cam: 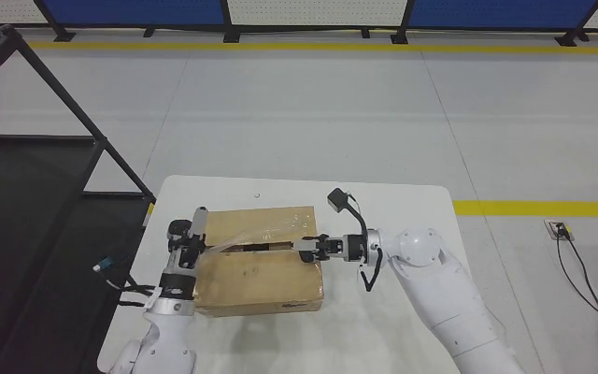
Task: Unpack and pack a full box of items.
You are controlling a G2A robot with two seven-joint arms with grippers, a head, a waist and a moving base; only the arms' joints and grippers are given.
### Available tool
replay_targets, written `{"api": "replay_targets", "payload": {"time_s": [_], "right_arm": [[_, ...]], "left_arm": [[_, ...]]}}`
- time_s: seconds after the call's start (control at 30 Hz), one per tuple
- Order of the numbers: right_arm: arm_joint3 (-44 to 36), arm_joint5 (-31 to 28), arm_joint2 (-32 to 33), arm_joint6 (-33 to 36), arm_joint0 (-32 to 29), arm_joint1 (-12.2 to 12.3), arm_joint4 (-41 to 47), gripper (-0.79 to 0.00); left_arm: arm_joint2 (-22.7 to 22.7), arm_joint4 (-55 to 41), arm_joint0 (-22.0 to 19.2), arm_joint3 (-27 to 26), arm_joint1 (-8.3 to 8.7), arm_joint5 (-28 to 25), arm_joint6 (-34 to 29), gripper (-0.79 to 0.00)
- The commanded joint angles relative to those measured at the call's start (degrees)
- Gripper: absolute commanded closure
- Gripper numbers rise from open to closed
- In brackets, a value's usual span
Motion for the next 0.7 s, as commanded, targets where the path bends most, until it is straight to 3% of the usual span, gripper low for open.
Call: {"api": "replay_targets", "payload": {"time_s": [0.0,0.1,0.23,0.33,0.47,0.53,0.67], "right_arm": [[0.57,-0.02,-0.55,0.09,0.57,-0.09,0.12,-0.785],[1.41,-0.25,-1.21,0.33,1.32,-0.21,0.51,-0.785],[1.68,-2.53,-1.71,1.26,1.99,-0.24,1.17,-0.785],[1.36,-5.11,-1.65,3.43,2.2,-0.09,2.57,-0.785],[1.26,-6.93,-1.42,4.25,2.51,0.18,2.94,-0.785],[1.14,-7.58,-1.45,4.31,2.66,0.27,3.02,-0.785],[1.33,-7.83,-0.88,1.52,2.97,0.59,1.44,-0.785]], "left_arm": [[-3.22,-3.31,1.7,-1.88,0.12,-1.08,-0.94,-0.785],[-8.33,-8.95,3.84,-3.61,0.34,-2.5,-3.8,-0.785],[-15.9,-12.92,6.3,-2.28,1.07,-5.71,-12.12,-0.785],[-20.63,-19.99,7.05,1.22,1.76,-8.42,-23.26,-0.785],[-25.66,-22.64,7.07,5.68,2.86,-9.65,-35.9,-0.785],[-26.55,-16.44,8.32,5.24,3.3,-12.9,-37.9,-0.785],[-26.55,-16.44,8.32,5.24,3.3,-12.9,-37.9,-0.785]]}}
